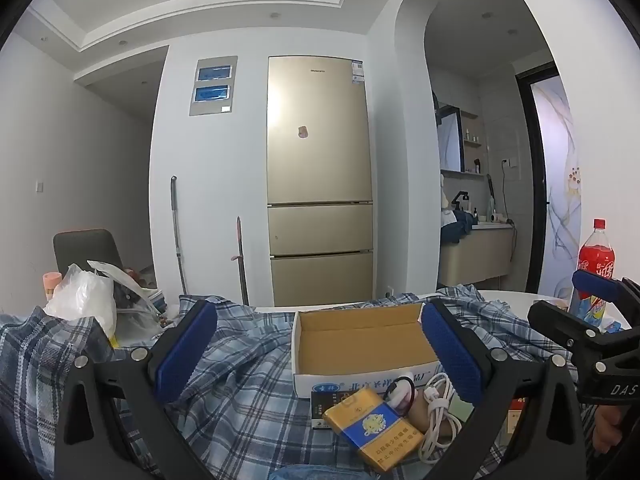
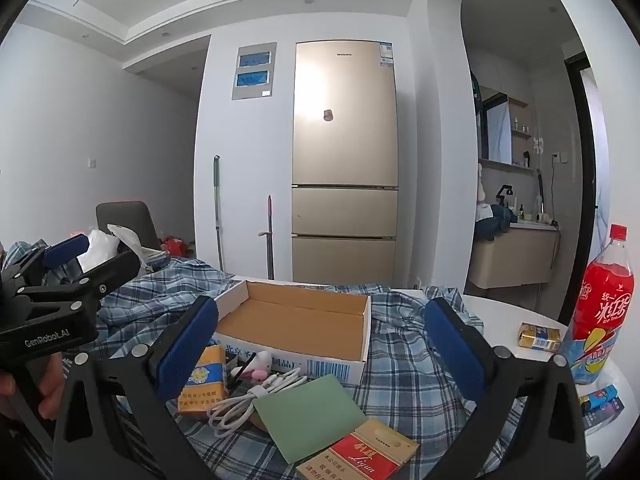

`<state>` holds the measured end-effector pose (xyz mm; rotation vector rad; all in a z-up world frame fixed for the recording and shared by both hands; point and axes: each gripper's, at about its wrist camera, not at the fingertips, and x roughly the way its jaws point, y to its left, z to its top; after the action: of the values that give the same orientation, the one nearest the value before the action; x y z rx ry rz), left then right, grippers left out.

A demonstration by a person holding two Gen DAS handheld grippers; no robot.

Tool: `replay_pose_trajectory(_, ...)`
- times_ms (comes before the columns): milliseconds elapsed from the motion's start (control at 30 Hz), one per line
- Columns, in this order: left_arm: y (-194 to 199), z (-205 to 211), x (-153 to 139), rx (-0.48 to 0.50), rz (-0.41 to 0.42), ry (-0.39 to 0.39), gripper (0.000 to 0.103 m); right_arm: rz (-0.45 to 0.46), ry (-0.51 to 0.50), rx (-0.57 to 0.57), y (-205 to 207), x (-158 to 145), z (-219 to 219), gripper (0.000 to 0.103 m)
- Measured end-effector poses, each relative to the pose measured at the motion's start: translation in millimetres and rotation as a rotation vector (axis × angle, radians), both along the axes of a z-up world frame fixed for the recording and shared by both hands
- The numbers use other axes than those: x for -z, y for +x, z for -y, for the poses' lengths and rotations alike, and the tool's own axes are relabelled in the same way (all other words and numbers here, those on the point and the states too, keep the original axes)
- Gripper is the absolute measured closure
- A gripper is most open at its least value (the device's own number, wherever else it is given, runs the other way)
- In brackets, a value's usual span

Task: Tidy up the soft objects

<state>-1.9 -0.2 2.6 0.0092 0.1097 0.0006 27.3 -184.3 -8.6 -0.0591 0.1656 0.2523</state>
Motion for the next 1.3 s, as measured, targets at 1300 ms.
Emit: replay_pose_trajectory(1300,0.3,3.9,-2.9,0.005,-0.008,0.007,0.0,0.009,-0.038,0.01,0.1,-1.1,-2.3,0.0)
